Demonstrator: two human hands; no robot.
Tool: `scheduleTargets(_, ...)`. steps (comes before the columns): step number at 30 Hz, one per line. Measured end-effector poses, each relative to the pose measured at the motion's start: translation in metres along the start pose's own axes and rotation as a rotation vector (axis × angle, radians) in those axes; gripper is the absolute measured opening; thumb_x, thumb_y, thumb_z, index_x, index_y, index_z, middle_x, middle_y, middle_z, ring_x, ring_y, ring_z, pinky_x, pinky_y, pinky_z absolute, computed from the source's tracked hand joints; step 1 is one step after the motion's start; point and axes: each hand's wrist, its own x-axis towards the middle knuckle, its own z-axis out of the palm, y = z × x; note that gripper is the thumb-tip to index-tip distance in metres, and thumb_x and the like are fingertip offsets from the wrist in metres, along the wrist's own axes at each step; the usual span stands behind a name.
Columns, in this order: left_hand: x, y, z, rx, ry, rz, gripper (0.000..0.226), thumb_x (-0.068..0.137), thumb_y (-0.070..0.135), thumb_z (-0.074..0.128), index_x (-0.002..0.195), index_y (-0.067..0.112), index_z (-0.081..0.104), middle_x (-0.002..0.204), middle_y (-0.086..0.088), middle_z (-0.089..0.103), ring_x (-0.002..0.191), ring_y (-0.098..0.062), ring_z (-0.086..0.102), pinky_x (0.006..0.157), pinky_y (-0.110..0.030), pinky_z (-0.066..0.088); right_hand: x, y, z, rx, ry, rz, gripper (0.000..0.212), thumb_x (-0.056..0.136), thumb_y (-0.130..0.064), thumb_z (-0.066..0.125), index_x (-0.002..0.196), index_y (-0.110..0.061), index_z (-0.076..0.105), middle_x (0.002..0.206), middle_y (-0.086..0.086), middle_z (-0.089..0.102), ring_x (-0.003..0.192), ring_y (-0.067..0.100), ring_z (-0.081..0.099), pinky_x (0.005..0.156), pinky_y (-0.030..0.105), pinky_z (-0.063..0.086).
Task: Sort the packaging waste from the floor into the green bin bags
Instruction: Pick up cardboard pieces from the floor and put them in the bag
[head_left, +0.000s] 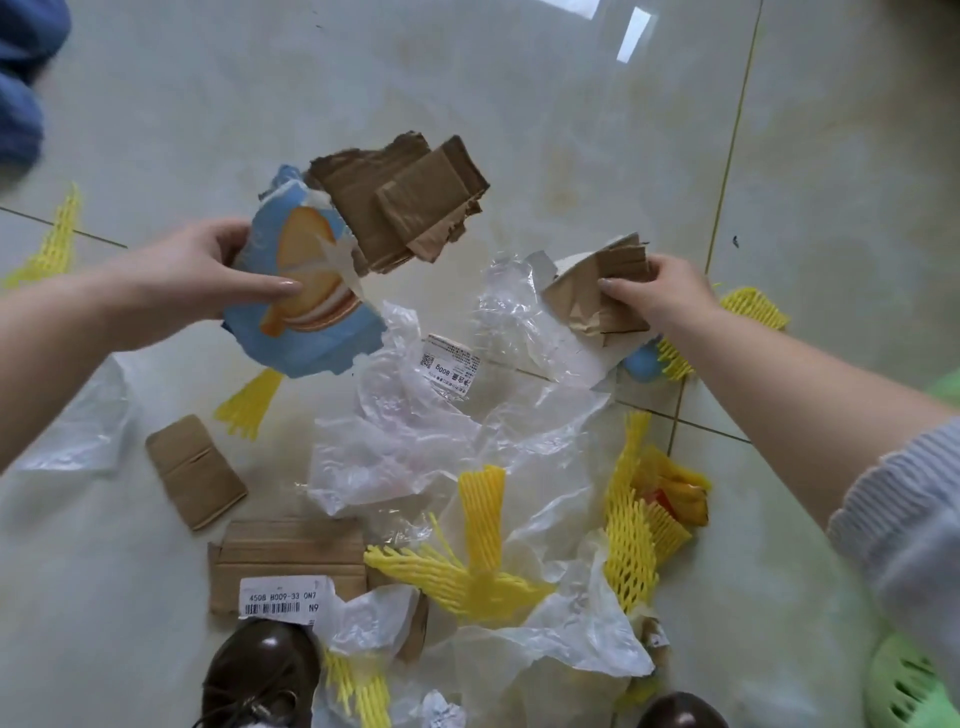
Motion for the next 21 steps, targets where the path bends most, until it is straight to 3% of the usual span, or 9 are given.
scheduleTargets(2, 0.0, 0.0, 0.013, -0.086, 0.02, -0.017, 0.058, 0.044, 0.05, 0.086, 0.093, 0.027, 0.065, 0.089, 0.0, 0.074, 0.069, -0.007, 0.071, 0.056, -0.024, 0.058, 0.001, 0.002, 0.007, -0.071, 0.076, -0.029, 0.031, 0.074, -0.04, 0.072, 0.101, -0.024, 0.07, 0.104, 0.004, 0.066, 0.097, 0.02, 0.061, 0.084, 0.031, 0.05)
scheduleTargets(4, 0.002, -0.001, 0.025, -0.124, 0.075, -0.043, 0.023, 0.074, 0.022, 0.073, 0.094, 0.024, 0.062, 0.096, -0.002, 0.07, 0.062, -0.004, 0.068, 0.049, -0.019, 0.055, 0.0, 0.003, 0.01, -0.119, 0.099, -0.019, 0.036, 0.07, -0.047, 0.071, 0.1, -0.026, 0.07, 0.11, 0.01, 0.064, 0.101, 0.024, 0.06, 0.09, 0.037, 0.051)
scheduleTargets(5, 0.003, -0.002, 0.029, -0.132, 0.104, -0.058, 0.02, 0.081, 0.013, 0.067, 0.097, 0.023, 0.061, 0.098, -0.003, 0.068, 0.063, -0.006, 0.068, 0.049, -0.021, 0.055, -0.001, 0.004, 0.011, -0.117, 0.091, 0.0, 0.037, 0.07, -0.047, 0.071, 0.1, -0.026, 0.07, 0.111, 0.01, 0.063, 0.101, 0.024, 0.06, 0.091, 0.037, 0.051)
scheduleTargets(9, 0.005, -0.001, 0.04, -0.175, 0.142, -0.089, 0.035, 0.086, 0.008, 0.062, 0.12, 0.012, 0.055, 0.101, -0.006, 0.066, 0.079, -0.02, 0.064, 0.058, -0.031, 0.053, -0.01, 0.005, 0.018, -0.042, -0.009, 0.004, 0.029, 0.079, -0.034, 0.07, 0.105, -0.022, 0.067, 0.106, 0.003, 0.069, 0.099, 0.021, 0.063, 0.09, 0.038, 0.05)
scheduleTargets(14, 0.004, -0.001, 0.042, -0.208, 0.176, -0.093, 0.033, 0.087, 0.009, 0.062, 0.118, 0.014, 0.055, 0.1, -0.003, 0.066, 0.084, -0.022, 0.064, 0.072, -0.039, 0.053, -0.017, 0.001, 0.019, -0.01, -0.011, -0.032, 0.027, 0.079, -0.03, 0.071, 0.104, -0.022, 0.067, 0.103, 0.001, 0.07, 0.097, 0.021, 0.064, 0.091, 0.039, 0.051)
scheduleTargets(21, 0.001, -0.007, 0.039, -0.309, 0.225, -0.09, 0.033, 0.087, 0.01, 0.061, 0.119, 0.012, 0.056, 0.105, -0.005, 0.067, 0.088, -0.02, 0.067, 0.069, -0.037, 0.056, -0.029, 0.006, 0.034, 0.158, -0.049, -0.024, 0.019, 0.074, -0.025, 0.076, 0.091, -0.026, 0.067, 0.094, -0.002, 0.071, 0.092, 0.019, 0.067, 0.089, 0.043, 0.053)
